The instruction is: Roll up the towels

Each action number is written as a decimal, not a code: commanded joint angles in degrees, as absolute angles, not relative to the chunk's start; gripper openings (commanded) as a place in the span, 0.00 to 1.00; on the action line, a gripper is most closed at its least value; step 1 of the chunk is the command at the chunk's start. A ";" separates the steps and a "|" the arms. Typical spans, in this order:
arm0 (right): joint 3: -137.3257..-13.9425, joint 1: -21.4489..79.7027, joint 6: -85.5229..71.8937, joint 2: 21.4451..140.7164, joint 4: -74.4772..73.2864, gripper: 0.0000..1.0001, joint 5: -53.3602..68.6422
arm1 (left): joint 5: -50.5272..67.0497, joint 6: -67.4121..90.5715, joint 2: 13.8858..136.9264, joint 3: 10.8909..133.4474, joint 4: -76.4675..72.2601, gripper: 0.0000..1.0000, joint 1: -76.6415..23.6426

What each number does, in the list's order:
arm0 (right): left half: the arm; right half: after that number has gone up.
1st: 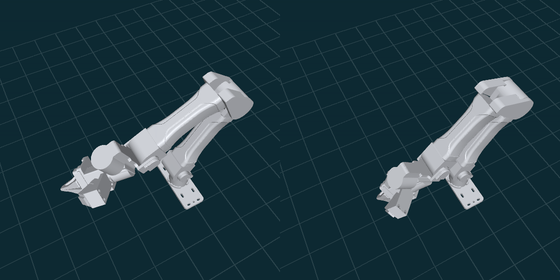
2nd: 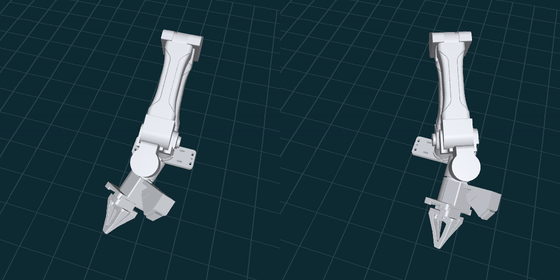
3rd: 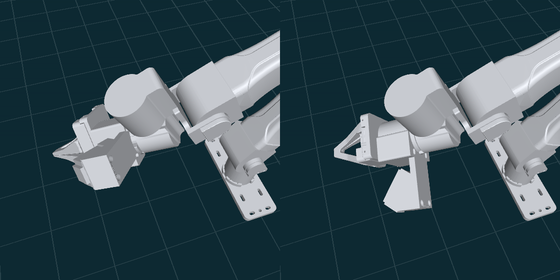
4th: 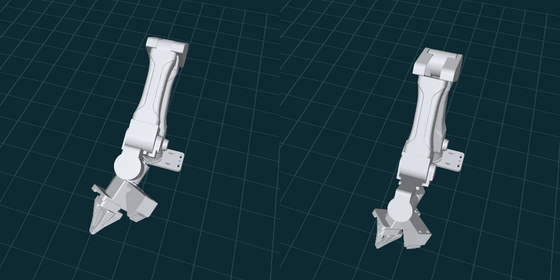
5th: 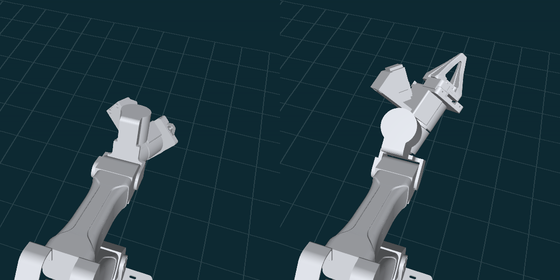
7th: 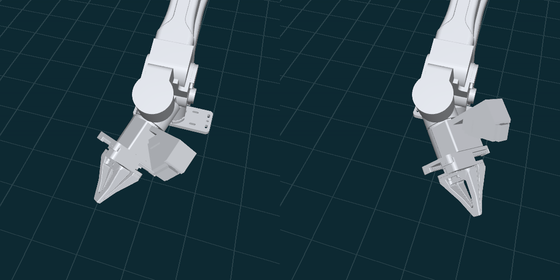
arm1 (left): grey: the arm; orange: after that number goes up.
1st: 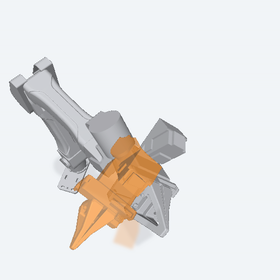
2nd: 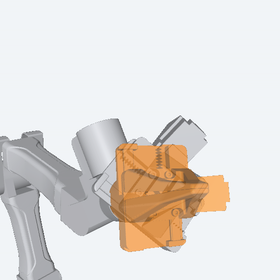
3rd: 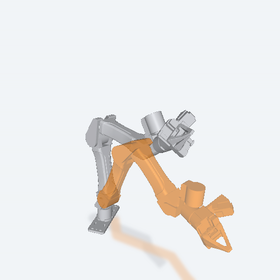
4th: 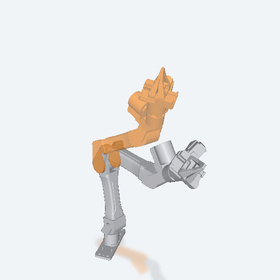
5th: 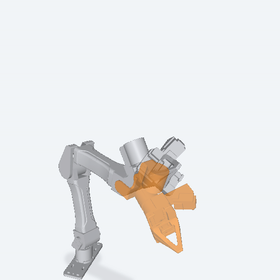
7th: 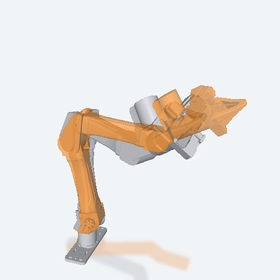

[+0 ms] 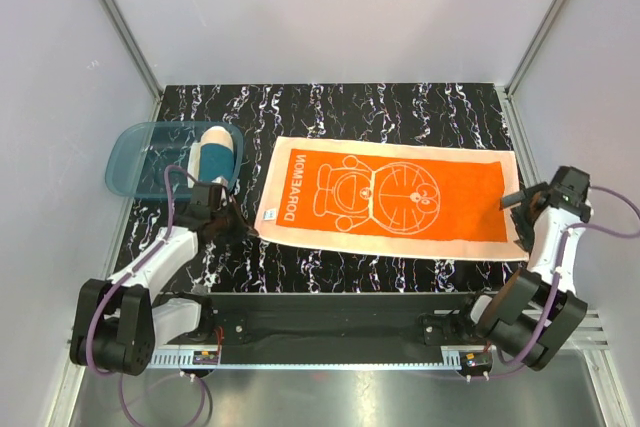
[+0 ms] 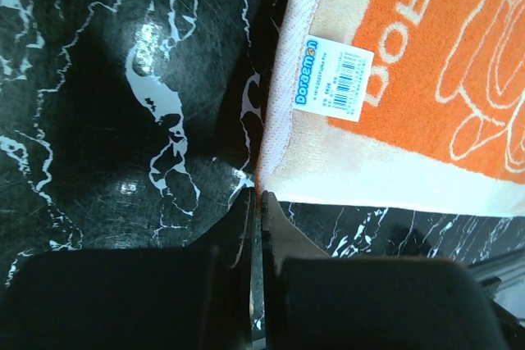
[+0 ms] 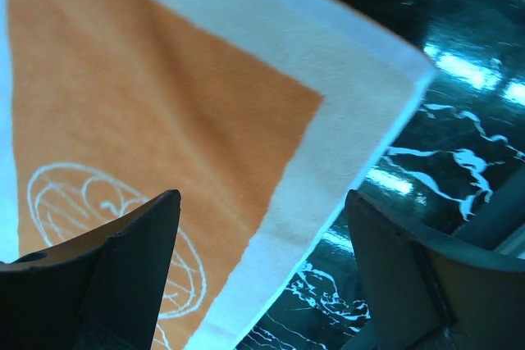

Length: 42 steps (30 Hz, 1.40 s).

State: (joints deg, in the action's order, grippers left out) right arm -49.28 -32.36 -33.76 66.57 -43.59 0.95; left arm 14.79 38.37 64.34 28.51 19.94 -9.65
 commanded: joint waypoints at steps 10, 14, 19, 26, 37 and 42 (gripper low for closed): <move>-41.40 -51.31 -41.40 66.27 -41.05 0.85 -4.04 | 22.85 36.30 66.01 31.38 18.02 0.00 -9.23; -39.82 -55.89 -41.92 68.37 -37.54 0.78 -1.32 | 22.76 36.30 65.65 31.11 18.02 0.00 -9.23; -39.20 -56.51 -42.01 71.63 -34.11 0.70 -0.18 | 21.71 36.21 65.83 31.55 18.46 0.00 -9.23; -37.27 -56.51 -40.96 75.58 -28.13 0.64 3.08 | 20.30 36.30 66.27 31.82 18.46 0.00 -9.23; -35.33 -56.51 -40.52 79.54 -21.62 0.21 5.97 | 18.63 36.21 65.83 31.73 18.46 0.00 -9.23; -36.47 -56.60 -39.82 78.31 -22.85 0.00 7.20 | 18.46 36.12 65.48 32.17 18.81 0.00 -9.23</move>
